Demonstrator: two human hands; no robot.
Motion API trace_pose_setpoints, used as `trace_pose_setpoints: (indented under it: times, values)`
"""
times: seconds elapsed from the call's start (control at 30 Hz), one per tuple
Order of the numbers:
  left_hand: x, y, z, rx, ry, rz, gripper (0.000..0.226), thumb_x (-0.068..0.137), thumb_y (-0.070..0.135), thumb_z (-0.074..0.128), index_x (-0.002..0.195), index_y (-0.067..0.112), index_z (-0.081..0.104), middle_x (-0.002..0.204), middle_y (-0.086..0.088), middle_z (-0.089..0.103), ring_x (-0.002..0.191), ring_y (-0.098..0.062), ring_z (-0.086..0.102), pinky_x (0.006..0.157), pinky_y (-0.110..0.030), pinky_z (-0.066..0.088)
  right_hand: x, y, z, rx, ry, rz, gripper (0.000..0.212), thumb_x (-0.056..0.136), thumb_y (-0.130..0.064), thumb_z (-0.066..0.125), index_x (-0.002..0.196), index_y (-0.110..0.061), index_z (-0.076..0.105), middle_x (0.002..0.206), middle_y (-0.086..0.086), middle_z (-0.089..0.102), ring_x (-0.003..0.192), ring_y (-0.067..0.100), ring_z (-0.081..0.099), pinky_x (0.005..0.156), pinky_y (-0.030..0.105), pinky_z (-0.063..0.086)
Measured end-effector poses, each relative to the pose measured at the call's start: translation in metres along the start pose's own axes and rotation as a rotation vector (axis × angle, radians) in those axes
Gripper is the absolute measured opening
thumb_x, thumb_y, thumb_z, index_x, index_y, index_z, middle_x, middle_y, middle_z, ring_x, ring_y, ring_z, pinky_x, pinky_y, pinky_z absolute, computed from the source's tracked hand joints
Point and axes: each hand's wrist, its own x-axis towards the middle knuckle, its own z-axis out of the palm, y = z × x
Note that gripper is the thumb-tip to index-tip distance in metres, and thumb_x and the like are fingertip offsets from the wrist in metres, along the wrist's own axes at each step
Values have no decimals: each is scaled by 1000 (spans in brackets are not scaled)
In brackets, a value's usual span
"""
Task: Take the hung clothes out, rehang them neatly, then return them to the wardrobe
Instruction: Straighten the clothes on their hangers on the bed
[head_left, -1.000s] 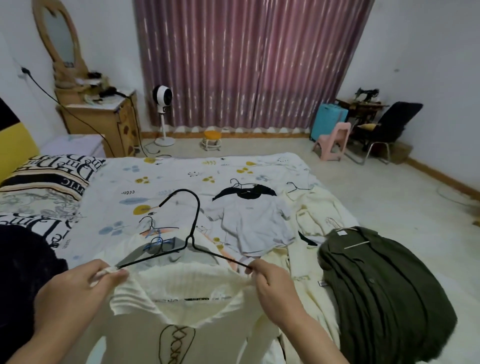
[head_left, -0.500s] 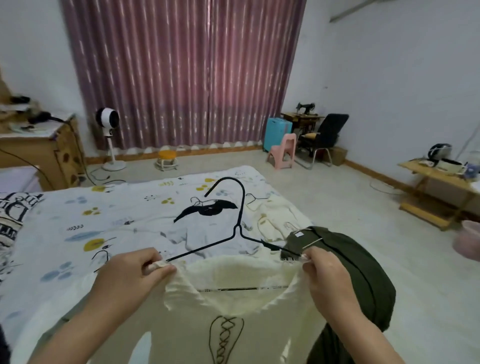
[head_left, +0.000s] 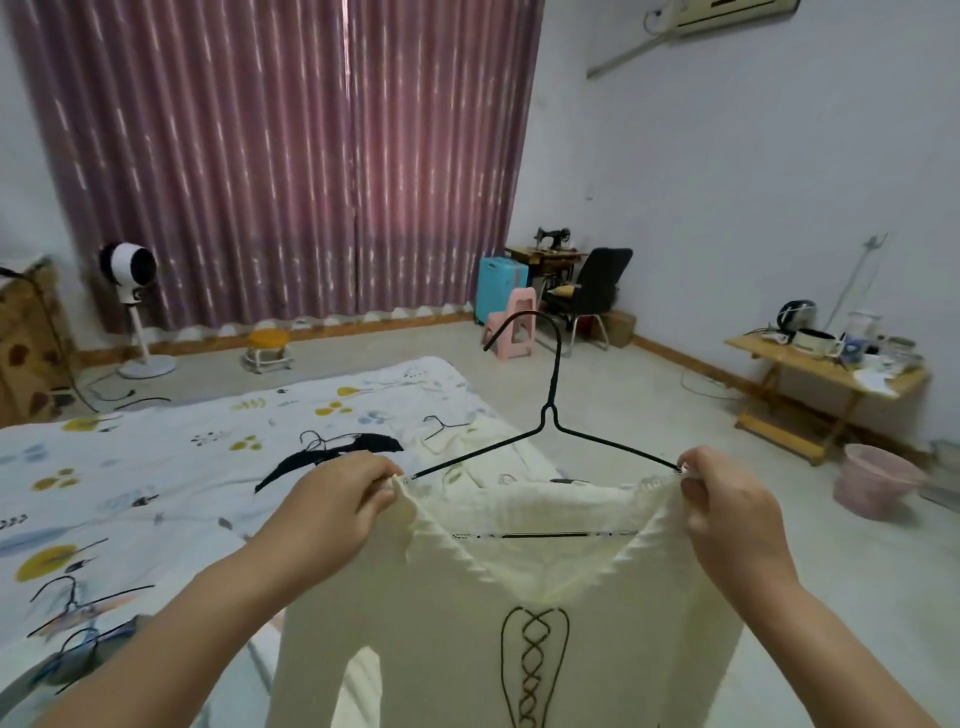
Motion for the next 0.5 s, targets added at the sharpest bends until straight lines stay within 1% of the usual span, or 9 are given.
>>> trace_pose_setpoints:
  times: [0.07, 0.13, 0.23, 0.3, 0.4, 0.5]
  values:
    - [26, 19, 21, 24, 44, 9, 12, 91, 12, 53, 96, 12, 64, 85, 6, 57, 84, -15, 54, 69, -22, 34, 26, 29, -3, 5, 12, -36, 15, 77, 15, 58, 86, 3, 62, 81, 19, 63, 78, 38, 57, 67, 34, 34]
    - [51, 38, 40, 51, 68, 27, 8, 91, 12, 53, 90, 11, 61, 81, 6, 54, 78, -16, 50, 65, -23, 30, 55, 58, -7, 7, 4, -63, 14, 78, 14, 57, 86, 4, 62, 83, 20, 63, 79, 38, 57, 68, 35, 37]
    - [84, 62, 63, 97, 71, 61, 9, 91, 16, 54, 93, 11, 60, 86, 3, 55, 82, -20, 53, 68, -25, 32, 97, 97, -11, -3, -9, -128, 13, 79, 14, 57, 87, 5, 62, 84, 22, 63, 80, 39, 58, 70, 43, 44]
    - [104, 75, 75, 106, 85, 78, 11, 90, 19, 56, 95, 11, 61, 88, 3, 56, 84, -20, 55, 69, -25, 34, 123, 119, -9, -18, -21, -169, 11, 81, 13, 57, 87, 6, 62, 84, 23, 63, 81, 40, 58, 70, 45, 45]
    - [135, 88, 90, 121, 94, 81, 14, 90, 21, 57, 98, 10, 62, 93, 0, 61, 88, -21, 57, 72, -29, 40, 160, 144, 2, -45, -25, -210, 10, 81, 12, 57, 86, 5, 61, 82, 23, 62, 79, 39, 57, 66, 39, 41]
    - [170, 90, 102, 144, 113, 80, 16, 90, 22, 55, 100, 12, 62, 95, -1, 62, 90, -20, 56, 75, -29, 40, 196, 162, 19, -62, -18, -227, 9, 82, 9, 56, 85, 3, 60, 81, 21, 62, 78, 37, 56, 65, 32, 32]
